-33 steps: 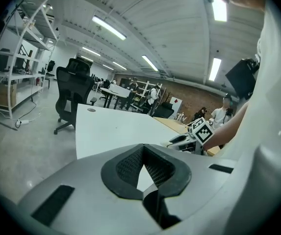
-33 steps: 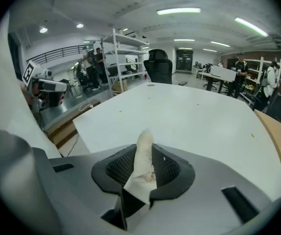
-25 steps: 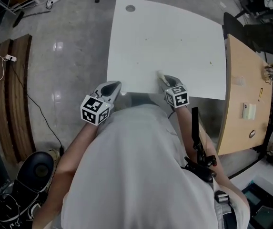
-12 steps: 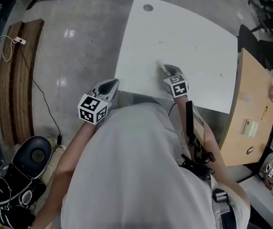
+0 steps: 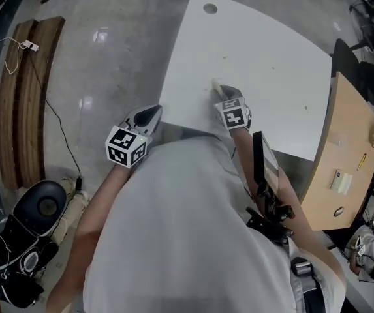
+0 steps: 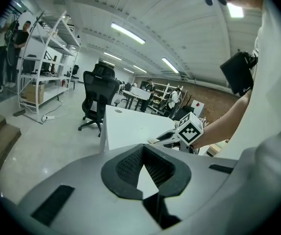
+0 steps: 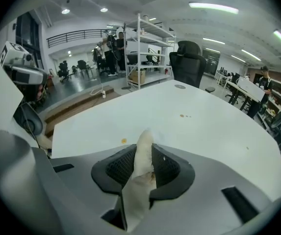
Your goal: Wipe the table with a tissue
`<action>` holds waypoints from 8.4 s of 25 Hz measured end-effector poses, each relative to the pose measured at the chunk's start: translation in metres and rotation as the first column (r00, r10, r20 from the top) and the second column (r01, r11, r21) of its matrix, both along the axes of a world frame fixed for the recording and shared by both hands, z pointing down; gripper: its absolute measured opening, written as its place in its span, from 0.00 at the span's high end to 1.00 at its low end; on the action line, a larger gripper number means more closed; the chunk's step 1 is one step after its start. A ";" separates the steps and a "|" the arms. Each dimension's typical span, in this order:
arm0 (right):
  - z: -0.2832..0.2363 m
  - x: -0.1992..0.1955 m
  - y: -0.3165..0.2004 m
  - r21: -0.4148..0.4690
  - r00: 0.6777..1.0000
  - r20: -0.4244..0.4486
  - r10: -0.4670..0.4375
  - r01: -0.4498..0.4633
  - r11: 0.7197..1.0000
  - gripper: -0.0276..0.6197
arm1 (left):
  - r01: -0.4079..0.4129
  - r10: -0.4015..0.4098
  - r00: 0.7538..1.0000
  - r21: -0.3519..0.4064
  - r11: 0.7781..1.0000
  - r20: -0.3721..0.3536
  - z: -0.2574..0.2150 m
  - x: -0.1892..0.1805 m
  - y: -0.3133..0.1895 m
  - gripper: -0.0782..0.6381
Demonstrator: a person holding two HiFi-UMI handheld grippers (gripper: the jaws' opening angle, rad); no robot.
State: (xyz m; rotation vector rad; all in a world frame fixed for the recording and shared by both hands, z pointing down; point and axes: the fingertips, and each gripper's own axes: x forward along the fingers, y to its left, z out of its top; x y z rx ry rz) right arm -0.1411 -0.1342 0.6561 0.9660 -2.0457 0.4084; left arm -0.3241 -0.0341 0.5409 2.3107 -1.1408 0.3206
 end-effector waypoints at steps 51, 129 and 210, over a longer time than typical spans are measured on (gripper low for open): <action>-0.032 0.056 -0.022 -0.016 0.974 0.224 -0.023 0.027 1.000 0.81 | -0.118 0.118 0.993 -0.003 0.993 -0.002 -0.021 0.087 -0.041 0.88; -0.050 -0.008 0.024 -0.158 0.914 0.369 -0.168 0.240 0.958 0.81 | -0.113 0.114 0.993 0.033 0.993 -0.033 -0.027 0.045 -0.013 0.88; -0.012 0.107 -0.022 0.035 0.714 0.006 -0.700 0.700 0.714 0.81 | -0.136 0.143 0.984 -0.076 0.988 0.103 -0.037 0.232 -0.045 0.88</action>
